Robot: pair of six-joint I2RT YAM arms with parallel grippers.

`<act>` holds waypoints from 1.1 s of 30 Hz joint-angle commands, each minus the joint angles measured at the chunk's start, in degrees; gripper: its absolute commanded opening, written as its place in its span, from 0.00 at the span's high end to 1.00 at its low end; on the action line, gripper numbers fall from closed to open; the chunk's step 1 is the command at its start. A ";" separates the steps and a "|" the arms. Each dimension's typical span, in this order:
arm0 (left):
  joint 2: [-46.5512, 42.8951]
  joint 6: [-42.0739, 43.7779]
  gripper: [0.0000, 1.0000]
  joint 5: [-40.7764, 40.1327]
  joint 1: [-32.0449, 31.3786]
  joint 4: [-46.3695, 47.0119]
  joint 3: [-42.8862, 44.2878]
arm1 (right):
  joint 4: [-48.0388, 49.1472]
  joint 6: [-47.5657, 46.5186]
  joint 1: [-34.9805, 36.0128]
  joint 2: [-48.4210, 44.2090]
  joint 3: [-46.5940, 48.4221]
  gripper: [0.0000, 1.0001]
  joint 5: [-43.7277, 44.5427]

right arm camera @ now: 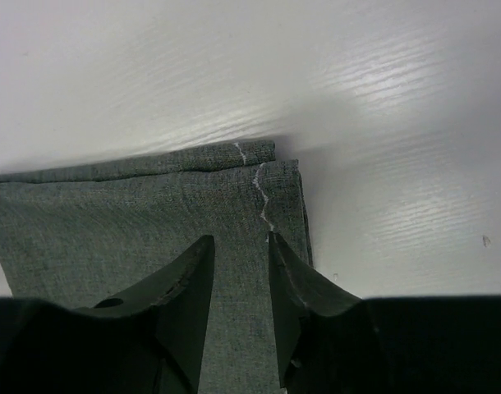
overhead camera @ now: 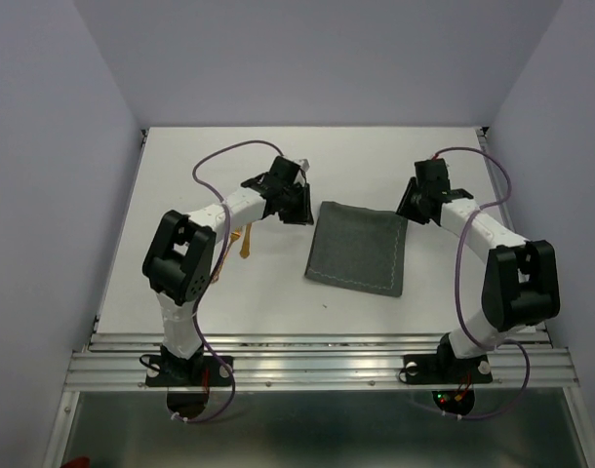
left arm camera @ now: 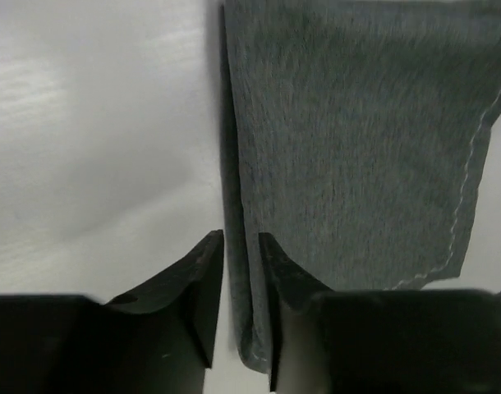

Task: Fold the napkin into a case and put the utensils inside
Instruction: Smooth out the lower triangle-folded napkin at the center of the board.

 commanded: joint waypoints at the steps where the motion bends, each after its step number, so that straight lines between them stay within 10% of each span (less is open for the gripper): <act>1: -3.46 -0.45 0.81 2.87 -4.30 3.12 -4.85 | 2.44 -1.16 0.15 3.09 2.46 0.66 -0.43; 4: -2.23 0.26 1.00 4.36 -4.57 4.08 -6.87 | 2.79 -1.16 0.15 5.99 3.69 0.71 0.27; 11: -0.91 0.61 1.00 5.60 -4.66 7.25 -13.99 | 4.20 -1.33 -0.38 13.99 6.51 0.88 2.99; 33: -11.81 -0.18 1.00 9.19 -5.36 5.83 -21.11 | 5.87 1.92 12.53 11.53 12.31 0.83 1.16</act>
